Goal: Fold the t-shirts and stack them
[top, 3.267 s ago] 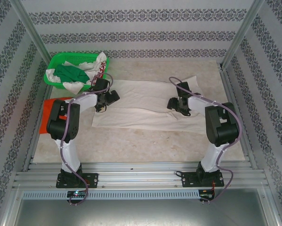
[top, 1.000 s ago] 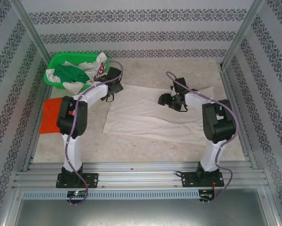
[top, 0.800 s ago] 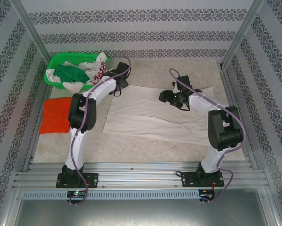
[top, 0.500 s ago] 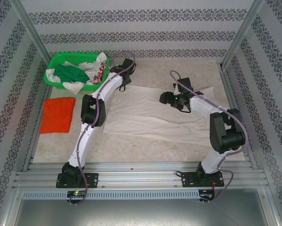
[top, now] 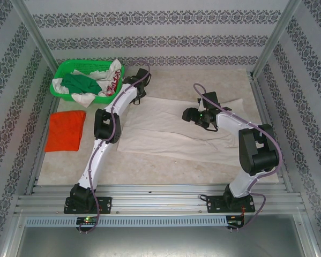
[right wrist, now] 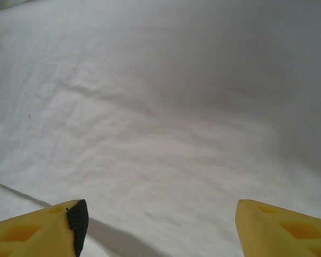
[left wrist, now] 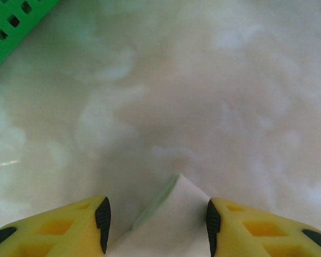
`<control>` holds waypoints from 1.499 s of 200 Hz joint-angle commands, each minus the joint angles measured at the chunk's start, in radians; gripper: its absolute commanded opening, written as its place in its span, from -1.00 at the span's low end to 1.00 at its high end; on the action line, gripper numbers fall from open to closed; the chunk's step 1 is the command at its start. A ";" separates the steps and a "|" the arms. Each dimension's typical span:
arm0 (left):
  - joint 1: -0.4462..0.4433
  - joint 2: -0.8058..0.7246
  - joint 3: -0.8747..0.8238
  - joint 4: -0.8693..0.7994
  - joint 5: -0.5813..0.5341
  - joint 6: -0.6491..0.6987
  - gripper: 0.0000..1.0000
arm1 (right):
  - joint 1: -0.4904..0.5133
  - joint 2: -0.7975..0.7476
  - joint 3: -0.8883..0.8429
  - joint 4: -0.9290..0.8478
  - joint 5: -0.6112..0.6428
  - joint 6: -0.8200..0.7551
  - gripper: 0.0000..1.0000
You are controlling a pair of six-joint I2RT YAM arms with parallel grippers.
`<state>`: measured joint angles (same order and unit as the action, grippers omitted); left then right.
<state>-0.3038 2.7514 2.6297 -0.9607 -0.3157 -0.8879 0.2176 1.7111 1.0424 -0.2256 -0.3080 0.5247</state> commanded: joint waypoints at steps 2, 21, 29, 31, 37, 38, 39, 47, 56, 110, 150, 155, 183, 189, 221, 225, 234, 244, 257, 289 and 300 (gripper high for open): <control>0.028 0.026 0.034 0.023 0.028 0.047 0.02 | -0.011 -0.012 -0.021 0.028 -0.026 0.011 0.46; 0.034 0.032 0.041 0.027 0.049 0.068 -0.03 | -0.012 -0.010 -0.024 0.031 -0.025 0.013 0.46; 0.034 0.031 0.041 0.024 0.053 0.074 -0.04 | -0.012 -0.008 -0.022 0.033 -0.025 0.013 0.46; 0.035 0.032 0.041 0.024 0.054 0.075 -0.04 | -0.012 -0.008 -0.022 0.034 -0.025 0.013 0.46; 0.034 0.032 0.041 0.023 0.058 0.080 -0.04 | -0.011 -0.006 -0.021 0.033 -0.025 0.013 0.46; 0.034 0.032 0.041 0.023 0.060 0.080 -0.04 | -0.011 -0.006 -0.020 0.032 -0.026 0.012 0.46; 0.034 0.033 0.041 0.023 0.060 0.081 -0.04 | -0.011 -0.006 -0.020 0.032 -0.026 0.013 0.46; 0.034 0.031 0.041 0.025 0.063 0.084 -0.06 | -0.011 -0.001 -0.016 0.034 -0.029 0.015 0.46; 0.034 0.032 0.041 0.024 0.065 0.085 -0.15 | -0.011 0.004 -0.013 0.034 -0.033 0.015 0.46; 0.035 0.023 0.042 0.038 0.083 0.095 -0.61 | -0.010 0.008 -0.012 0.035 -0.031 0.017 0.45; 0.034 0.002 0.042 0.051 0.100 0.114 -0.88 | -0.022 -0.008 -0.005 0.023 0.004 0.014 0.46; 0.034 -0.002 0.042 0.054 0.105 0.118 -0.90 | -0.029 -0.012 -0.002 0.018 0.016 0.013 0.46; 0.032 -0.025 0.037 0.062 0.130 0.144 -0.95 | -0.091 -0.031 0.030 -0.012 0.086 0.005 0.45; 0.032 -0.032 0.034 0.062 0.133 0.149 -0.96 | -0.109 -0.031 0.041 -0.021 0.101 0.006 0.45; 0.022 -0.084 -0.018 0.069 0.130 0.169 -0.46 | -0.186 -0.027 0.091 -0.037 0.135 0.003 0.45; 0.023 -0.090 -0.027 0.069 0.128 0.167 -0.35 | -0.191 -0.027 0.095 -0.037 0.135 0.002 0.45; 0.023 -0.101 -0.033 0.059 0.117 0.162 -0.15 | -0.199 -0.027 0.103 -0.041 0.136 0.001 0.45; 0.023 -0.108 -0.031 0.046 0.104 0.162 -0.07 | -0.205 -0.027 0.107 -0.044 0.138 -0.002 0.45; 0.022 -0.117 -0.031 0.049 0.091 0.170 -0.01 | -0.205 -0.025 0.105 -0.041 0.135 -0.004 0.45; 0.024 -0.093 -0.012 0.092 0.056 0.187 0.14 | -0.206 -0.006 0.077 -0.017 0.099 0.017 0.44; 0.029 -0.060 0.022 0.083 0.056 0.183 0.12 | -0.206 -0.002 0.067 -0.008 0.090 0.024 0.44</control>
<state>-0.2810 2.6881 2.6041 -0.8871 -0.2222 -0.7269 0.0090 1.7084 1.1294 -0.2424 -0.1959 0.5282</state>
